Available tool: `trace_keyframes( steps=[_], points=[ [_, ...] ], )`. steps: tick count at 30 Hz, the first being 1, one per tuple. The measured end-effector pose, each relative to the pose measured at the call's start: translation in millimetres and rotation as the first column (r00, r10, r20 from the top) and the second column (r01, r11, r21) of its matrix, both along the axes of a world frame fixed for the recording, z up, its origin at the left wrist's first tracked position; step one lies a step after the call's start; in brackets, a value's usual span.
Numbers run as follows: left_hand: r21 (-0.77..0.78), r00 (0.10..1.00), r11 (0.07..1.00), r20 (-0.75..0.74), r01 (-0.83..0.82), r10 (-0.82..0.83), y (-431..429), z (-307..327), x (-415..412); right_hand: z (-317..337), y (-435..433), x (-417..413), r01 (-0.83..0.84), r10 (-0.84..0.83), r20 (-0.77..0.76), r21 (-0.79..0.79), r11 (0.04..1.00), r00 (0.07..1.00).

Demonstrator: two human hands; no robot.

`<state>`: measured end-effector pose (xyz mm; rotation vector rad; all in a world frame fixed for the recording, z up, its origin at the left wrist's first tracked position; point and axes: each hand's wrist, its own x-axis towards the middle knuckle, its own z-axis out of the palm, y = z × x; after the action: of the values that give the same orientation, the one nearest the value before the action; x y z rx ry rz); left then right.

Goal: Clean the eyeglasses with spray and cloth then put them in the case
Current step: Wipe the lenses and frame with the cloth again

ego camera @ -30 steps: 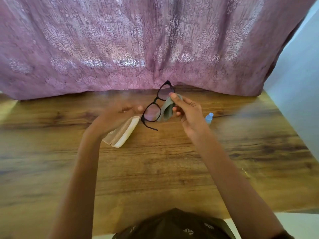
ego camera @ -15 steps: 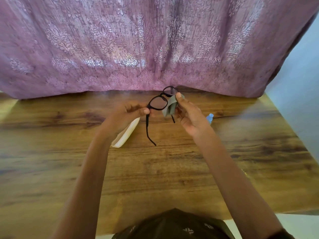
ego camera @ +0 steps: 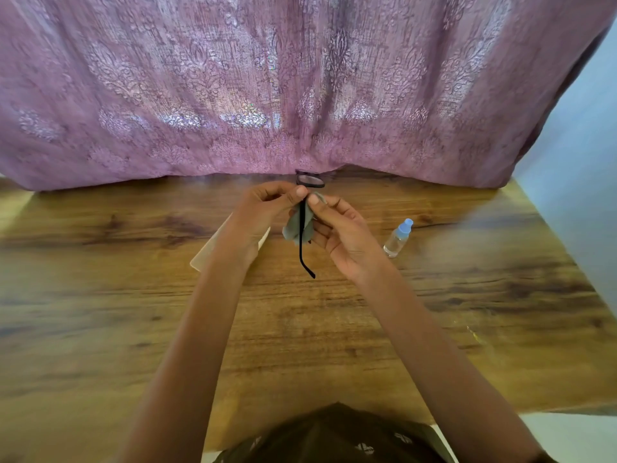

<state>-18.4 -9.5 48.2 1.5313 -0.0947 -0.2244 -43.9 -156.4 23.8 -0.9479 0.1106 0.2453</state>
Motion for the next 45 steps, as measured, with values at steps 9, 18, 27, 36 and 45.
trace_keyframes(
  steps=[9,18,27,36,45],
  points=[
    [0.003,0.992,0.994,-0.065,-0.110,0.110,-8,-1,-1,1,2,2,-0.023,0.023,-0.001,-0.002,1.000,1.000],
    [-0.016,0.989,0.991,-0.077,-0.131,0.129,-12,1,3,1,0,8,0.001,-0.001,-0.040,0.016,1.000,0.999],
    [-0.005,0.973,0.975,-0.070,-0.220,0.220,-12,5,8,5,-7,13,-0.140,0.126,-0.089,-0.181,0.973,0.988],
    [0.005,0.949,0.949,0.014,-0.315,0.315,2,18,20,-10,9,-13,-0.111,0.128,0.017,-0.391,0.914,0.992],
    [0.049,0.945,0.944,0.035,-0.327,0.326,6,26,22,-21,7,-16,-0.105,0.150,0.057,-0.475,0.874,0.987]
  ],
)
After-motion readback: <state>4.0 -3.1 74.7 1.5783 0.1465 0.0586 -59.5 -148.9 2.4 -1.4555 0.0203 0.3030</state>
